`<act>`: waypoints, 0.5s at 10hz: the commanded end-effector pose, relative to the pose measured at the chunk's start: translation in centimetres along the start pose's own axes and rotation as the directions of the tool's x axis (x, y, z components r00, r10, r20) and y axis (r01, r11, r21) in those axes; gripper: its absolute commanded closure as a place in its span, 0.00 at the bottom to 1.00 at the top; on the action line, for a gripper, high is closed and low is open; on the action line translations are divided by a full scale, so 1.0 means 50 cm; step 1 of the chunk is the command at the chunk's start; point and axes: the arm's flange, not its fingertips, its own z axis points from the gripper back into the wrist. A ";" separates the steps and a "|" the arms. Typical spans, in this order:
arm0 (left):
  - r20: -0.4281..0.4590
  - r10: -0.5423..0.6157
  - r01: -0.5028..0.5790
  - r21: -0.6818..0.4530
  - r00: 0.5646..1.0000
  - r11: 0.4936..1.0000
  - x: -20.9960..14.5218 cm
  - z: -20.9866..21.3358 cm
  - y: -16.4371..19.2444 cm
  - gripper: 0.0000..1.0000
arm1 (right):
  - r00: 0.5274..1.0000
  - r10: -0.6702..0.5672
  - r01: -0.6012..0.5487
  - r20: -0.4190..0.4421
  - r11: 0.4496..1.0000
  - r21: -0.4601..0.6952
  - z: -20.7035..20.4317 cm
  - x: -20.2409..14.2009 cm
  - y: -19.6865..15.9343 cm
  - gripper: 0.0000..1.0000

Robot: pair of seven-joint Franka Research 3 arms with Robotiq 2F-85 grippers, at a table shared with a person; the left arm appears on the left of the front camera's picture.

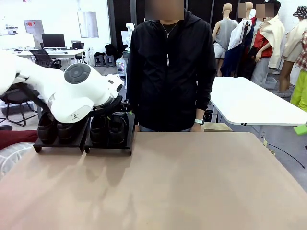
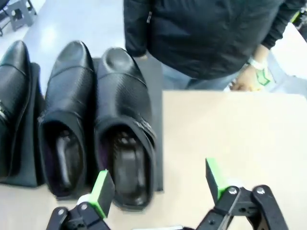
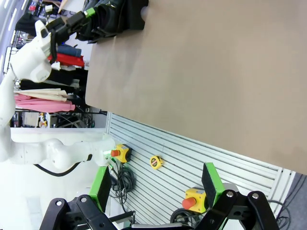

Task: Organize the shoes by placing them on the stand.
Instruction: Place the Shoe from the middle of the table onto the Shoes Stand.

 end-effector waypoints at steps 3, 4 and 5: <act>-0.252 -0.150 0.066 -0.312 0.956 0.948 0.003 0.287 0.121 0.00 | 1.000 0.026 -0.027 0.005 0.999 0.021 0.004 0.002 0.000 0.00; -0.299 -0.175 0.066 -0.341 0.938 0.938 0.031 0.339 0.181 0.00 | 1.000 0.026 -0.027 0.005 0.999 0.021 0.004 0.002 0.000 0.00; -0.358 -0.220 0.076 -0.376 0.907 0.923 0.053 0.372 0.231 0.00 | 1.000 0.026 -0.027 0.005 0.999 0.021 0.004 0.002 0.000 0.00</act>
